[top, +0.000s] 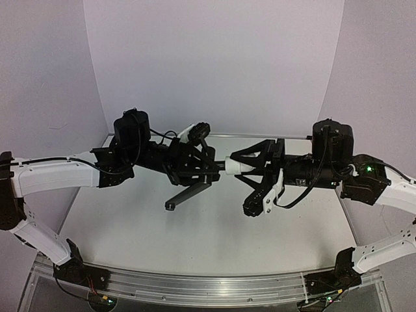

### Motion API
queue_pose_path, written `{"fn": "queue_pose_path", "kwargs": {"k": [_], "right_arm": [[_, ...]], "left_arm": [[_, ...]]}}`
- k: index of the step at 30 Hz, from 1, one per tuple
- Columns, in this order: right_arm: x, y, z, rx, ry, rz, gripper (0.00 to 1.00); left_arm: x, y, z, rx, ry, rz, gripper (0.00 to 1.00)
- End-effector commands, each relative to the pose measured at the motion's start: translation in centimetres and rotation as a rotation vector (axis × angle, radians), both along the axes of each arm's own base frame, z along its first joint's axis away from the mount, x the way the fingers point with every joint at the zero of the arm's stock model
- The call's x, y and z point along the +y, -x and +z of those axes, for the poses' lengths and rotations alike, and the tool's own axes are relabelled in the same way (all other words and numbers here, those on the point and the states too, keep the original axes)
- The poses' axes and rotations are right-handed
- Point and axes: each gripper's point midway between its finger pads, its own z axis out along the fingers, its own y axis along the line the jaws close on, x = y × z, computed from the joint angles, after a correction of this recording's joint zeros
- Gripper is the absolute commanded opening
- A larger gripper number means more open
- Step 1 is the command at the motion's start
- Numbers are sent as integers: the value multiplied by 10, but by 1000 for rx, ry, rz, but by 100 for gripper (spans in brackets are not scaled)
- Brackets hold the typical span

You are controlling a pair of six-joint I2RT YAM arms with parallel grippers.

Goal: Install the water faucets

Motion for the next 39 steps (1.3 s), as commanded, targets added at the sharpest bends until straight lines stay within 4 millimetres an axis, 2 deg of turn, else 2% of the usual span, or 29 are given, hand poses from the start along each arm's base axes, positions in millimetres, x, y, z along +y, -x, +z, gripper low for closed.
{"fn": "queue_pose_path", "kwargs": {"k": [1,6,10,14,19,25,28,32,33,34,37,39], "right_arm": [[2,-7,14,-46,-58,-41,46],[5,-4,31,67,-140,-38,33],[12,2,49,306,-237,-34,23],[19,13,60,568,-309,-9,16],[26,27,63,868,-359,19,15],[38,51,79,1356,-408,91,14],[41,65,81,1592,-380,141,13],[40,60,89,1777,-421,134,13],[40,61,90,1791,-416,137,20],[40,61,90,1791,-410,143,32],[36,54,89,1665,-427,111,76],[30,49,88,1453,-411,99,85]], "left_arm": [[11,14,46,-132,160,-60,0],[11,13,48,-163,172,-38,0],[14,9,52,-276,186,52,0],[28,7,66,-449,233,171,0],[38,10,75,-640,282,286,0],[32,28,80,-999,311,406,0],[30,19,79,-1115,270,476,0],[34,10,84,-1237,236,569,0],[37,7,86,-1244,229,592,0],[40,4,88,-1243,218,616,0],[47,-3,96,-1161,173,662,0],[50,-1,97,-1092,163,653,0]]}}
